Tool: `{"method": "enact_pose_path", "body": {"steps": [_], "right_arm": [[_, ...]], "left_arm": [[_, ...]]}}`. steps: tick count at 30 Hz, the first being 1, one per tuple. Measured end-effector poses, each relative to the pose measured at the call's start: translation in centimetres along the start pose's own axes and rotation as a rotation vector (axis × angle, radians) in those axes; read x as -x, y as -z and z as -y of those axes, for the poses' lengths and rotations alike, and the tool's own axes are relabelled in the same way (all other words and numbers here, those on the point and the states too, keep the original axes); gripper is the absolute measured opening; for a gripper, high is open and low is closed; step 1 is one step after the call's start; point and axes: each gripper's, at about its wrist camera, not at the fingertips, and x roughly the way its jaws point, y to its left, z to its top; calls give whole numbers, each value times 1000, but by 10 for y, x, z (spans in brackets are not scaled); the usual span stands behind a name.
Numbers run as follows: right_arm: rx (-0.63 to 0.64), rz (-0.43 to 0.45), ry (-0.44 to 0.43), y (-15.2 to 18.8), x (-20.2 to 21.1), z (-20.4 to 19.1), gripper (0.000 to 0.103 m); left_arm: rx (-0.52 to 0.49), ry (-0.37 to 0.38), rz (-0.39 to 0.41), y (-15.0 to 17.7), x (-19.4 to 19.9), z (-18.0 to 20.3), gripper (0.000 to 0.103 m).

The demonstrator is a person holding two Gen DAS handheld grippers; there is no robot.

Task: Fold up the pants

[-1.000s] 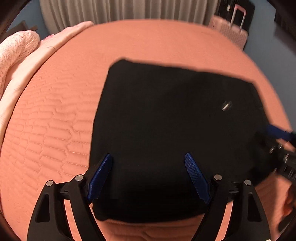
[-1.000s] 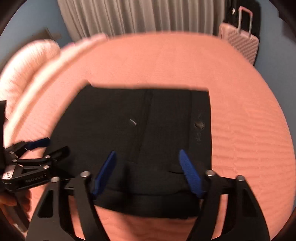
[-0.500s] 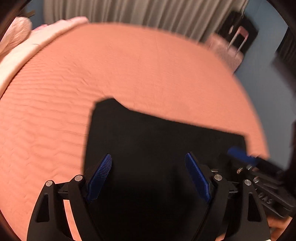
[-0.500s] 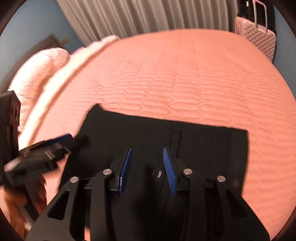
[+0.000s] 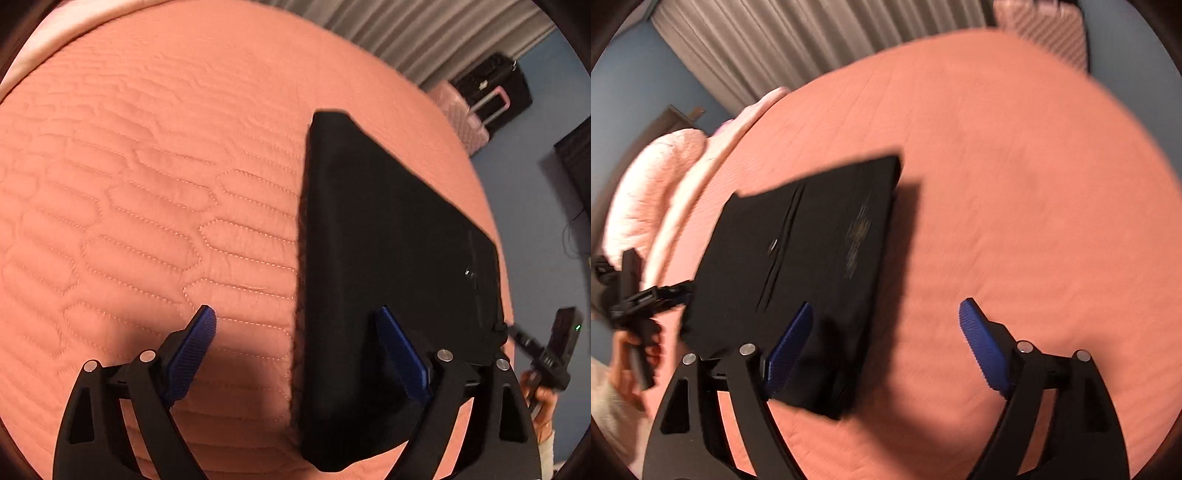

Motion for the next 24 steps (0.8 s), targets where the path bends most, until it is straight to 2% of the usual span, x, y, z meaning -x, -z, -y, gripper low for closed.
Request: {"method": "enact_pose_path", "body": {"steps": [3, 5, 8, 10, 11, 12, 15, 17, 19, 21, 22, 23, 24], "right_arm": [[-105, 17, -80, 16, -6, 6, 84], [-110, 27, -118, 20, -8, 0, 85], [-115, 14, -195, 29, -9, -5, 86], [-124, 21, -197, 30, -13, -14, 92], [-125, 24, -200, 27, -16, -19, 94], [-127, 24, -206, 26, -18, -22, 95], [-124, 13, -233, 20, -26, -35, 94], [-116, 1, -217, 15, -32, -43, 94], [-95, 2, -200, 14, -34, -48, 93], [-97, 8, -196, 12, -35, -51, 83], [-100, 5, -182, 11, -35, -50, 50], [-127, -7, -197, 10, -38, -45, 34], [-140, -2, -212, 8, -37, -44, 27]], "left_arm": [[-6, 63, -20, 21, -2, 19, 87], [-28, 87, -27, 33, -5, 31, 87], [-75, 57, -15, 47, -9, 45, 88], [-67, 58, -16, 45, -10, 44, 90], [-52, 97, -22, 40, -13, 47, 90], [-26, 124, -28, 33, -18, 47, 90], [33, 142, -38, 25, -16, 28, 91], [54, 160, -45, 20, -18, 28, 91], [79, 208, -40, 21, -14, 24, 91], [81, 192, -45, 17, -17, 31, 88], [66, 158, -47, 16, -19, 35, 77], [49, 125, -48, 13, -20, 36, 55], [26, 85, -44, 11, -20, 36, 38]]}}
